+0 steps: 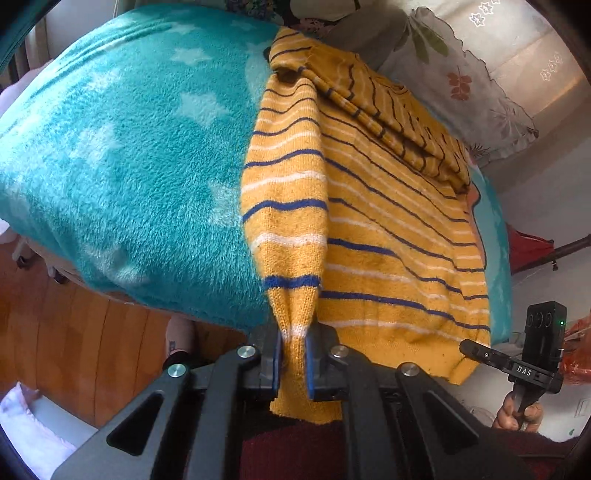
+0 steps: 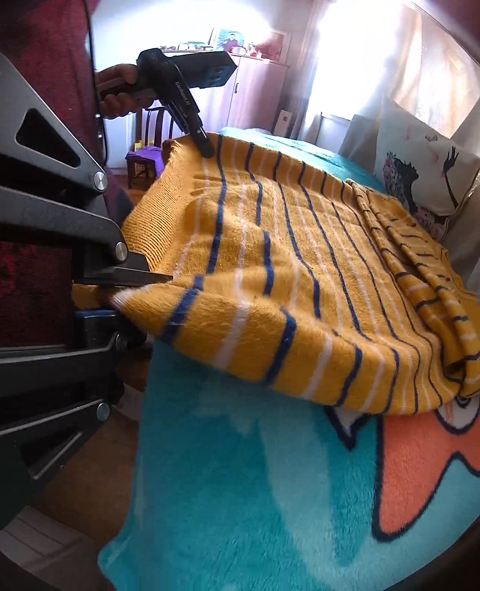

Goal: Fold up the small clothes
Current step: 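Grasp the hem with both grippers and lift it toward the collar, then lay the hem over the collar and open both grippers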

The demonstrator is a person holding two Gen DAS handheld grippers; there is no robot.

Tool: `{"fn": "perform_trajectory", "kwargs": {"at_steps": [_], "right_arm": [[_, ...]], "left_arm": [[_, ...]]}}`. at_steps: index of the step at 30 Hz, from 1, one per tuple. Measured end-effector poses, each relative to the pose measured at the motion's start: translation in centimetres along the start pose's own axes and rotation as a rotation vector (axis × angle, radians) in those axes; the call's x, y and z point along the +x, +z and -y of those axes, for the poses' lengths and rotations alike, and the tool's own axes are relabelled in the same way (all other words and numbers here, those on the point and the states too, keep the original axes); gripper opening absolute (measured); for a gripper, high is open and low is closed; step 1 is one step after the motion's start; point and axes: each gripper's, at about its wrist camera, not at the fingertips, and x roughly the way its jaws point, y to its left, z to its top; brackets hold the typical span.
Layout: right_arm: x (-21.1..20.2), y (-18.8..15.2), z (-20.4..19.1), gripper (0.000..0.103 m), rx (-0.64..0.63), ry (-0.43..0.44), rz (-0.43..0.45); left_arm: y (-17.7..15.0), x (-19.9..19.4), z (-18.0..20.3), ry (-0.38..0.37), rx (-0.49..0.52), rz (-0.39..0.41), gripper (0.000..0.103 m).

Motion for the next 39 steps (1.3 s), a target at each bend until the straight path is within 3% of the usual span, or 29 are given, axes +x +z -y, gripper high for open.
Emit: {"fn": "perform_trajectory", "kwargs": {"at_steps": [3, 6, 12, 17, 21, 25, 27, 30, 32, 34, 38, 39], "right_arm": [[0.3, 0.8, -0.6, 0.009, -0.014, 0.015, 0.001], [-2.0, 2.1, -1.3, 0.009, -0.024, 0.049, 0.039], [-5.5, 8.7, -3.6, 0.009, -0.048, 0.116, 0.203], [-6.1, 16.3, -5.1, 0.009, -0.056, 0.04, 0.305], [-4.7, 22.5, -5.4, 0.009, -0.038, 0.005, 0.315], [-2.0, 28.2, -3.7, 0.012, 0.026, -0.017, 0.289], [-0.6, 30.8, -2.3, 0.012, 0.069, -0.031, 0.28], [1.0, 33.5, 0.3, 0.017, 0.154, -0.026, 0.273], [2.0, 35.1, 2.3, 0.027, 0.233, 0.003, 0.276], [2.5, 36.1, 3.8, 0.043, 0.3, 0.031, 0.289], [3.3, 37.3, 6.5, 0.054, 0.443, 0.115, 0.332], [3.1, 37.5, 6.8, 0.057, 0.461, 0.128, 0.344]], "left_arm": [[0.9, -1.1, 1.2, 0.004, 0.028, 0.018, 0.009], [2.7, -2.5, 1.9, -0.021, 0.042, 0.052, 0.009], [10.4, -3.4, 3.5, -0.065, 0.077, 0.146, 0.009], [17.9, -1.0, 5.7, -0.037, 0.135, 0.189, 0.009], [24.2, 2.5, 6.3, -0.033, 0.133, 0.184, 0.009], [28.7, 6.4, 6.2, -0.025, 0.118, 0.139, 0.01], [30.4, 8.1, 5.8, -0.028, 0.066, 0.135, 0.011], [32.7, 10.0, 4.4, -0.063, 0.0, 0.113, 0.016], [33.7, 10.9, 3.4, -0.114, -0.06, 0.099, 0.022], [34.4, 11.3, 2.3, -0.165, -0.117, 0.097, 0.034], [34.9, 10.7, 1.2, -0.181, -0.167, 0.146, 0.06], [35.1, 10.5, 1.0, -0.183, -0.178, 0.157, 0.061]]}}
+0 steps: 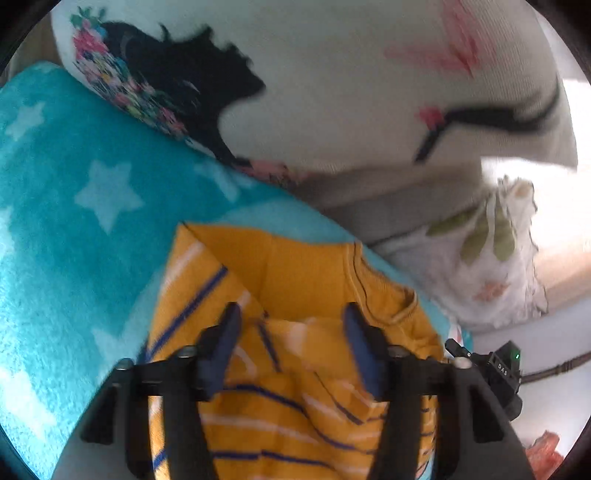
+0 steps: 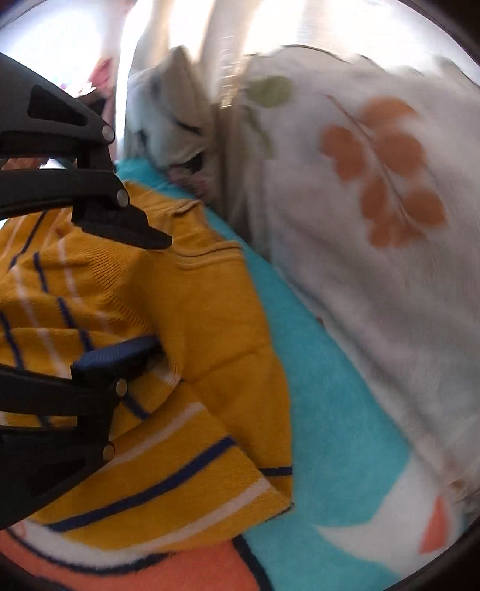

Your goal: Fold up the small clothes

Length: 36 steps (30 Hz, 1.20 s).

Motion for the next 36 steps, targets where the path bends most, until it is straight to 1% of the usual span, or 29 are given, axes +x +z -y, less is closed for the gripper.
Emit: {"fn": "perform_trajectory", "kwargs": {"at_steps": [2, 5, 7, 8, 10, 11, 13, 14, 15, 17, 19, 21, 23, 25, 26, 27, 28, 29, 30, 31, 32, 33, 34, 36], "right_arm": [[0.0, 0.9, 0.2, 0.06, 0.038, 0.023, 0.023], [-0.3, 2.1, 0.1, 0.062, 0.084, 0.037, 0.058], [-1.3, 2.2, -0.5, 0.062, 0.067, 0.046, 0.07], [-2.1, 2.0, -1.0, 0.063, 0.036, 0.037, 0.073], [-3.7, 1.4, -1.9, 0.066, -0.042, -0.015, 0.077], [-5.1, 0.8, -2.1, 0.066, -0.097, -0.054, 0.072], [-6.8, -0.3, -2.0, 0.067, -0.161, -0.104, 0.057], [-8.0, -1.3, -1.8, 0.067, -0.207, -0.144, 0.048], [-8.8, -2.0, -1.6, 0.068, -0.236, -0.172, 0.043], [-10.6, -3.7, -0.4, 0.07, -0.287, -0.23, 0.026], [-11.9, -5.4, 1.3, 0.07, -0.295, -0.275, 0.008], [-13.5, -6.6, 3.6, 0.07, -0.276, -0.273, 0.008], [-13.7, -7.6, 4.9, 0.07, -0.244, -0.255, 0.004], [-13.1, -8.4, 5.5, 0.071, -0.236, -0.244, -0.009], [-12.2, -8.9, 5.5, 0.07, -0.239, -0.241, -0.024], [-11.8, -9.3, 5.5, 0.07, -0.247, -0.241, -0.034], [-11.0, -9.6, 5.1, 0.07, -0.266, -0.237, -0.046], [-10.1, -10.0, 4.6, 0.069, -0.286, -0.228, -0.064], [-9.6, -10.1, 4.2, 0.045, -0.303, -0.22, -0.085], [-9.0, -10.3, 3.7, 0.011, -0.322, -0.22, -0.106], [-8.9, -10.3, 3.2, 0.01, -0.351, -0.237, -0.117], [-9.2, -10.2, 2.8, 0.01, -0.381, -0.277, -0.106], [-9.4, -10.1, 2.7, 0.01, -0.4, -0.305, -0.096], [-9.8, -9.9, 3.1, 0.01, -0.417, -0.359, -0.086]], "left_arm": [[0.4, -0.2, -0.2, 0.008, -0.009, 0.007, 0.061], [0.5, -0.7, -0.4, 0.044, -0.005, 0.013, 0.061], [0.3, -1.5, -0.2, 0.087, 0.026, 0.022, 0.061], [0.2, -1.8, -0.2, 0.105, 0.043, 0.027, 0.061], [-0.7, -3.0, -0.2, 0.162, 0.088, 0.044, 0.063], [-1.1, -3.7, -0.5, 0.183, 0.106, 0.047, 0.063], [-2.3, -4.9, -0.9, 0.231, 0.143, 0.05, 0.065], [-3.1, -5.6, -1.2, 0.251, 0.156, 0.051, 0.067], [-3.7, -6.0, -1.6, 0.26, 0.163, 0.051, 0.067], [-5.2, -6.7, -2.2, 0.263, 0.179, 0.04, 0.072], [-6.8, -6.7, -2.8, 0.25, 0.198, 0.009, 0.074], [-8.4, -6.2, -3.2, 0.214, 0.213, -0.039, 0.074], [-9.9, -5.3, -3.2, 0.196, 0.235, -0.086, 0.075], [-11.1, -4.1, -2.9, 0.227, 0.268, -0.106, 0.074], [-11.6, -3.4, -2.7, 0.257, 0.287, -0.116, 0.064], [-11.7, -2.9, -2.4, 0.267, 0.302, -0.126, 0.055], [-11.8, -2.8, -2.0, 0.26, 0.32, -0.134, 0.039], [-11.6, -2.9, -1.5, 0.255, 0.339, -0.151, 0.025], [-11.4, -3.1, -1.0, 0.278, 0.373, -0.163, 0.023], [-11.1, -3.3, -0.4, 0.31, 0.41, -0.164, 0.019], [-10.8, -3.6, 0.2, 0.343, 0.453, -0.166, 0.017], [-10.6, -3.8, 0.4, 0.364, 0.476, -0.17, 0.017], [-10.4, -4.0, 0.5, 0.382, 0.486, -0.173, 0.017], [-10.2, -4.2, 0.1, 0.459, 0.495, -0.162, 0.016]]}}
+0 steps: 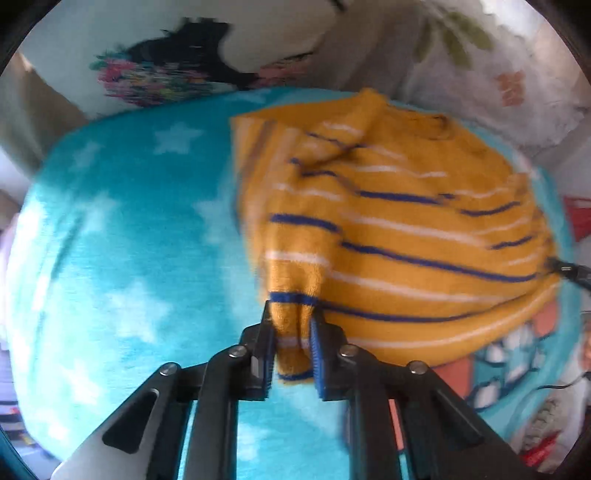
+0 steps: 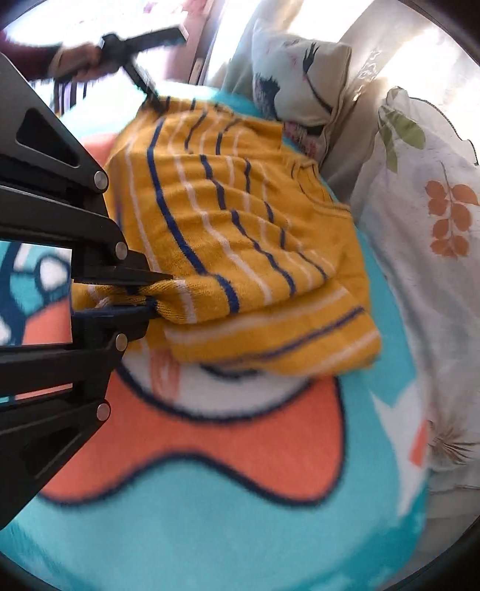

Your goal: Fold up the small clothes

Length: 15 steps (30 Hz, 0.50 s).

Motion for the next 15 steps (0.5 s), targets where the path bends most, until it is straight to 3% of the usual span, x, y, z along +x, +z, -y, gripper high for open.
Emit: {"fn": "perform_trajectory", "kwargs": {"at_steps": [2, 4, 5, 9, 13, 15], "right_arm": [[0.1, -0.3, 1.2, 0.016, 0.013, -0.043, -0.02], [-0.2, -0.7, 2.2, 0.042, 0.04, -0.043, -0.022], [-0.8, -1.0, 2.8, 0.044, 0.059, -0.031, -0.005], [-2.7, -1.5, 3.3, 0.045, 0.084, -0.031, 0.056], [-4.4, -1.2, 2.6, 0.045, 0.089, -0.017, 0.115], [-4.9, -1.1, 0.8, 0.045, 0.063, -0.005, 0.138]], "left_arm": [[0.0, 0.2, -0.7, -0.011, -0.045, -0.007, 0.028], [-1.0, 0.1, -1.9, -0.025, -0.117, 0.007, 0.039], [-1.6, -0.2, -2.4, -0.018, -0.146, 0.02, 0.046], [-3.7, -2.1, -2.7, 0.045, -0.162, 0.061, 0.053], [-5.7, -4.5, -2.6, 0.185, -0.156, 0.093, 0.053], [-6.3, -5.5, -3.2, 0.162, -0.197, 0.106, 0.053]]}}
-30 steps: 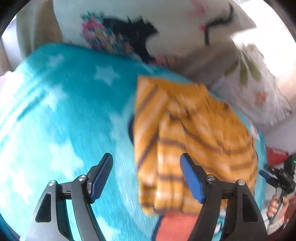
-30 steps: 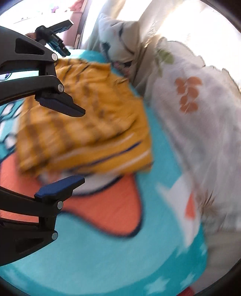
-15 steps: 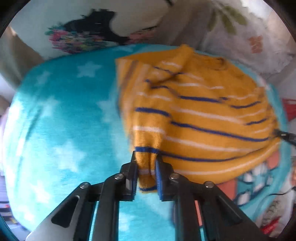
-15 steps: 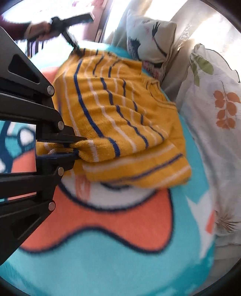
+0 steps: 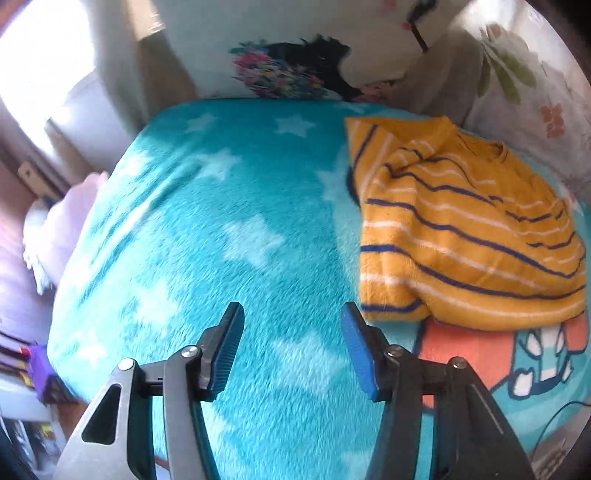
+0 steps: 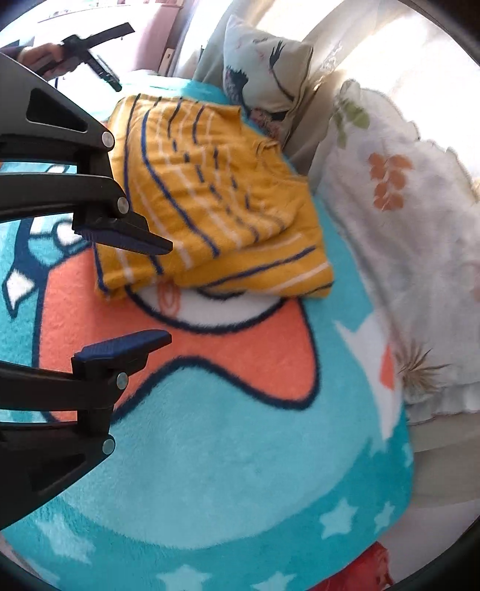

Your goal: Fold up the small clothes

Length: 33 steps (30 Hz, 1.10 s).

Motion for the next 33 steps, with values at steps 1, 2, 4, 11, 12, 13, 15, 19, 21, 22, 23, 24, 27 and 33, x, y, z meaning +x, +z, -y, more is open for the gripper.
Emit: {"fn": "perform_trajectory", "kwargs": {"at_steps": [1, 2, 4, 11, 12, 13, 15, 19, 21, 22, 23, 24, 27, 33], "right_arm": [[-0.2, -0.1, -0.9, 0.045, -0.017, 0.009, 0.004], [-0.5, -0.2, -2.4, 0.045, -0.046, 0.022, 0.006], [-0.4, -0.5, -5.1, 0.045, -0.093, 0.04, 0.003], [3.3, -1.2, -18.3, 0.039, -0.307, 0.037, 0.003], [4.3, -1.1, -19.7, 0.039, -0.309, 0.044, -0.007], [5.4, -0.8, -21.2, 0.039, -0.31, 0.053, -0.019], [8.7, -0.2, -25.1, 0.039, -0.329, 0.045, -0.039], [15.7, 1.1, -31.3, 0.039, -0.397, -0.075, -0.078], [19.5, 1.6, -33.6, 0.039, -0.428, -0.16, -0.108], [21.3, 1.8, -34.7, 0.039, -0.448, -0.198, -0.124], [23.2, 1.7, -36.1, 0.039, -0.475, -0.249, -0.139], [24.3, 1.6, -37.1, 0.04, -0.495, -0.272, -0.144], [26.4, 0.7, -40.5, 0.037, -0.582, -0.34, -0.127], [25.7, 0.9, -42.2, 0.029, -0.569, -0.263, -0.138]], "left_arm": [[-0.4, -0.6, -1.0, -0.02, -0.023, 0.008, 0.053], [-0.7, -1.2, -1.5, -0.037, -0.046, 0.023, 0.053], [-1.2, -2.3, -2.3, -0.063, -0.078, 0.06, 0.056], [-1.4, -3.1, -2.6, -0.235, -0.045, 0.105, 0.07], [-1.5, -3.3, -2.6, -0.246, -0.025, 0.101, 0.07], [-1.6, -3.6, -2.9, -0.254, 0.0, 0.109, 0.07], [-1.8, -3.9, -3.7, -0.246, 0.041, 0.127, 0.07], [-2.1, -3.1, -6.5, -0.253, 0.066, 0.112, 0.07], [-2.0, -2.3, -8.1, -0.264, 0.053, 0.096, 0.07], [-2.1, -1.9, -9.0, -0.271, 0.042, 0.086, 0.07], [-2.1, -1.5, -9.8, -0.279, 0.032, 0.076, 0.07], [-2.1, -1.1, -10.8, -0.289, 0.021, 0.063, 0.07], [-2.3, -0.3, -12.6, -0.295, -0.001, 0.043, 0.07], [-1.6, 1.0, -14.7, -0.306, -0.007, 0.031, 0.07]]}}
